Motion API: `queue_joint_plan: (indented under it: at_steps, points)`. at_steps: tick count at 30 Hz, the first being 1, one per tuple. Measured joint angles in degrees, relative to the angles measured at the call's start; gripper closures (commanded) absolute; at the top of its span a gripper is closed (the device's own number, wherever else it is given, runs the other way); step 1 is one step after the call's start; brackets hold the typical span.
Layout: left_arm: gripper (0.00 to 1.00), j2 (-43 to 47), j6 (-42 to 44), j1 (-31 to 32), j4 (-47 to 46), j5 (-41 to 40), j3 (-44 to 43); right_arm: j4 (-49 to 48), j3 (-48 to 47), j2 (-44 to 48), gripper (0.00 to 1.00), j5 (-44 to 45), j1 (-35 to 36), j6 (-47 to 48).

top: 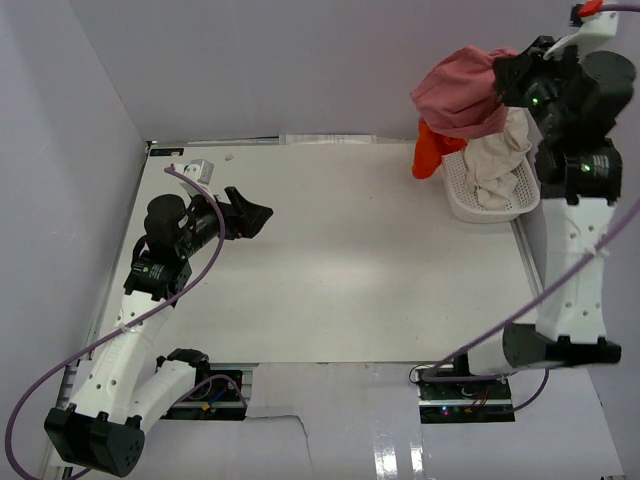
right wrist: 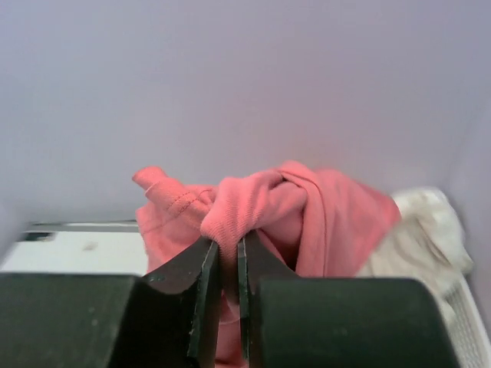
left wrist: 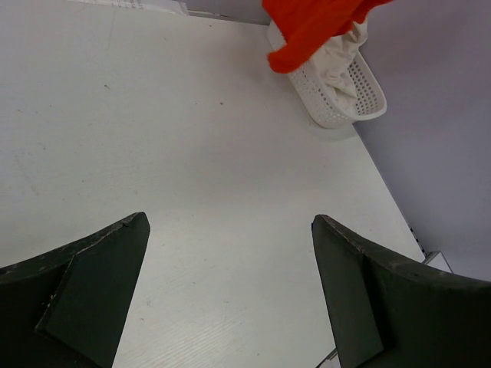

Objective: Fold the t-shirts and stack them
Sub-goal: Grab crumpled tshirt from bin with the right arm, then move the tshirt to the center of the board

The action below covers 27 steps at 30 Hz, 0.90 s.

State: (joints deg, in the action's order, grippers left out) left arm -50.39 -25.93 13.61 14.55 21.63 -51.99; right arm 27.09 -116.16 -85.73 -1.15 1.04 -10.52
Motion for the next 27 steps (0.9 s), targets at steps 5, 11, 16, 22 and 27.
queue_joint_plan:
  at_steps: [5, 11, 16, 22, 27]
  points:
    - [0.02, 0.3, 0.0, 0.0, 0.0, -0.2, 0.0, -0.5, 1.5, 15.3, 0.84, -19.4, 0.0, -4.0]
    - [0.02, 1.3, 0.0, 0.0, 0.0, -1.3, 0.0, 3.7, 7.9, 21.9, 0.85, -31.5, 0.4, -6.3]
    - [0.02, 1.4, 0.0, 0.0, 0.0, -1.6, 0.0, 10.3, 7.8, 14.8, 0.91, -32.5, 0.5, -6.4]
    - [0.02, 0.5, 0.1, 0.0, -1.6, 2.3, 0.3, 12.7, 4.4, 3.3, 0.92, -32.5, 0.5, -7.1]
    - [0.02, -5.9, 1.6, 5.0, -5.3, 8.9, 0.9, 13.1, 4.4, 1.5, 0.92, -32.5, 0.5, -7.7]
